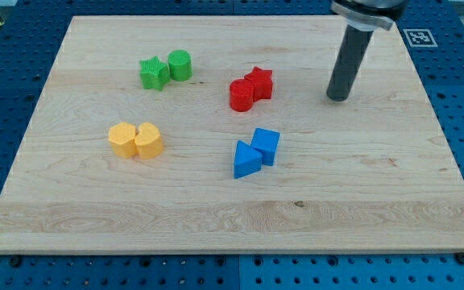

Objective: Separate the red blocks from each other

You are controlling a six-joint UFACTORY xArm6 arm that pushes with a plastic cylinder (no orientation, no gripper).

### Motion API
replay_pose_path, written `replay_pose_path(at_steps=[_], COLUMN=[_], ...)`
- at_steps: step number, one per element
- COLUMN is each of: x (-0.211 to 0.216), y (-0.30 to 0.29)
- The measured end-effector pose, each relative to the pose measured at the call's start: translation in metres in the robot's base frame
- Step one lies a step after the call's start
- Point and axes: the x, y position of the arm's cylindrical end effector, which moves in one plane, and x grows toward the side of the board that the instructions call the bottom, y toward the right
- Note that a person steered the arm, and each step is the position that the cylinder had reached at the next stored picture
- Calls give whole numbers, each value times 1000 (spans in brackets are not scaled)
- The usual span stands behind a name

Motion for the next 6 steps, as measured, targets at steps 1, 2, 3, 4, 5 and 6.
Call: replay_pose_path(at_steps=[1,2,3,4,5,6], x=[3,22,22,22,20,5], y=[-9,-50,-59,-102,-135,-142])
